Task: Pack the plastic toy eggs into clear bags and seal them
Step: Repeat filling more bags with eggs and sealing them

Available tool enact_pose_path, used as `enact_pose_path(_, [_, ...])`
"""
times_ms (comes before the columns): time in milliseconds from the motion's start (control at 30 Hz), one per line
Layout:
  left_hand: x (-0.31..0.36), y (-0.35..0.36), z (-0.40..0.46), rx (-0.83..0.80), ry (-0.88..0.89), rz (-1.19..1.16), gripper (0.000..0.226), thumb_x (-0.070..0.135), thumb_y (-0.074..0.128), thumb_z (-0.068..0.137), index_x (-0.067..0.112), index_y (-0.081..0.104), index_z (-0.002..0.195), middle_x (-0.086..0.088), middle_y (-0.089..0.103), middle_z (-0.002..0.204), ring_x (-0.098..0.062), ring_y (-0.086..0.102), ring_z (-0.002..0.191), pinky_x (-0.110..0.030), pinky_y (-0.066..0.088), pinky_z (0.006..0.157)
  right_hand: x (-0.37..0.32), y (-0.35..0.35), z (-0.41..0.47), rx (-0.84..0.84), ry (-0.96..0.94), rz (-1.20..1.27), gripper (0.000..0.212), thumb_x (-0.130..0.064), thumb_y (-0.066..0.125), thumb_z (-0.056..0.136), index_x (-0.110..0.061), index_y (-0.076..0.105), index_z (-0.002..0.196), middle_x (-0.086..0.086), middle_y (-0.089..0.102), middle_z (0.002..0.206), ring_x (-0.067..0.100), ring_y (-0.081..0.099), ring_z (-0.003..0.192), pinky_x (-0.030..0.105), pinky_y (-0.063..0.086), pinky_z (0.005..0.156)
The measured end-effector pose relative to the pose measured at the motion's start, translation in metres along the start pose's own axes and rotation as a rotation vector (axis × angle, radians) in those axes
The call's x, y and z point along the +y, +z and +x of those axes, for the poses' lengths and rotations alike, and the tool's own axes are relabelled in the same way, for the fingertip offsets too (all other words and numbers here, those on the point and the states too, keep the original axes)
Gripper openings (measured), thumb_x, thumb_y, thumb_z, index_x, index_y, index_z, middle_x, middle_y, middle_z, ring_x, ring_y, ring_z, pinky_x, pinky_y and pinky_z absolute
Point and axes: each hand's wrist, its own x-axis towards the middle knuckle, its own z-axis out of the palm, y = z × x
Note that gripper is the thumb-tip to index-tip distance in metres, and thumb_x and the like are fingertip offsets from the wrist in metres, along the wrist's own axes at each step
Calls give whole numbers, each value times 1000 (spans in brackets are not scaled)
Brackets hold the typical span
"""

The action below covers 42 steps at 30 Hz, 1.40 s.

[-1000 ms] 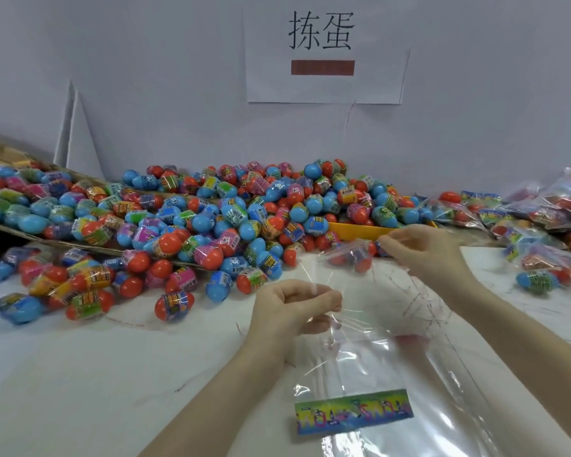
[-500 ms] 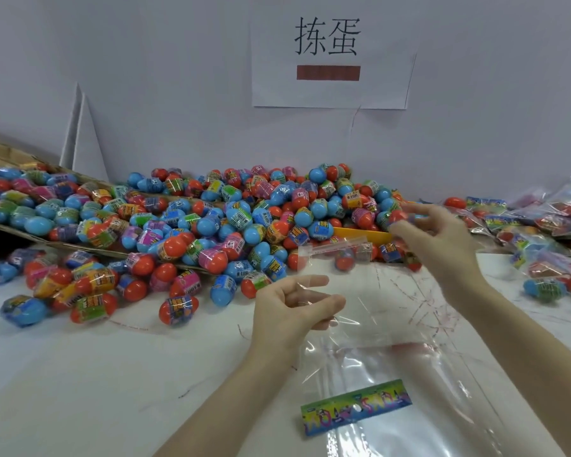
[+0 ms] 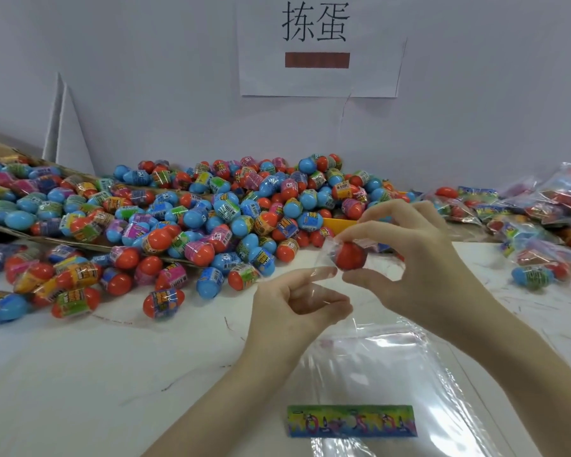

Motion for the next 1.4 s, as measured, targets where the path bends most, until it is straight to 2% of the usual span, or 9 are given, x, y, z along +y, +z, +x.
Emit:
enact_pose_path(167, [2, 0, -1, -3, 28, 14, 33, -10, 72, 67, 18, 66, 84, 1, 72, 65, -12, 69, 60, -19, 54, 60, 3, -2, -1, -68, 12, -45, 34, -33, 72, 74, -30, 64, 107, -19, 56, 87, 12, 37, 88, 32, 22, 77])
enact_pose_path(367, [3, 0, -2, -41, 55, 79, 27, 6, 76, 68, 29, 70, 82, 1, 73, 71, -13, 69, 63, -23, 56, 64, 2, -3, 1, -197, 36, 131, 27, -30, 65, 79, -32, 59, 105, -16, 60, 91, 9, 49, 94, 39, 34, 93])
enact_pose_path(500, [6, 0, -4, -81, 50, 116, 16, 26, 81, 64, 30, 73, 78, 2, 73, 75, -19, 68, 66, -29, 56, 68, -3, -6, 1, -188, 47, 233, 23, -48, 60, 69, -41, 55, 91, -15, 65, 86, 13, 58, 93, 44, 39, 91])
enact_pose_path(667, [6, 2, -4, -93, 19, 141, 17, 28, 79, 61, 21, 70, 73, 2, 68, 65, -19, 65, 65, -36, 56, 64, -5, -2, 0, -167, 125, 351, 46, -61, 57, 47, -31, 65, 81, -12, 68, 78, 0, 59, 79, 20, 45, 81])
enact_pose_path(800, [5, 0, -3, -129, -41, 85, 14, 4, 74, 73, 16, 68, 78, 2, 69, 65, -14, 69, 61, -20, 54, 58, -4, 0, 0, -191, 103, 324, 45, -66, 50, 44, -38, 60, 78, -15, 64, 73, 4, 53, 81, 25, 44, 78])
enact_pose_path(933, [9, 0, -3, -186, -104, 67, 25, 20, 84, 62, 10, 71, 81, -6, 71, 70, -19, 70, 62, -20, 53, 58, 1, -2, 1, -301, 87, 421, 30, -58, 51, 56, -43, 59, 81, -21, 63, 66, -7, 54, 81, 2, 37, 73])
enact_pose_path(1033, [11, -2, -2, -217, -154, 42, 35, 37, 73, 57, 13, 72, 82, -6, 72, 73, -18, 70, 64, -27, 56, 64, 7, -8, 0, -400, 48, 451, 35, -61, 53, 56, -47, 59, 88, -28, 64, 79, -10, 53, 86, -2, 34, 74])
enact_pose_path(1200, [12, -3, -1, -247, -193, 29, 29, 45, 68, 59, 19, 75, 70, -6, 72, 71, -14, 68, 66, -20, 53, 57, 12, -7, -3, -537, 46, 447, 44, -47, 77, 50, -45, 64, 92, -27, 61, 96, -5, 50, 95, 2, 36, 78])
enact_pose_path(1400, [12, -5, 0, -243, -247, 24, 40, 54, 64, 60, 21, 74, 80, -4, 74, 83, -9, 69, 69, -18, 53, 56, 9, 3, -4, -481, 58, 401, 41, -52, 73, 47, -43, 64, 86, -26, 56, 90, 0, 45, 90, 32, 41, 86])
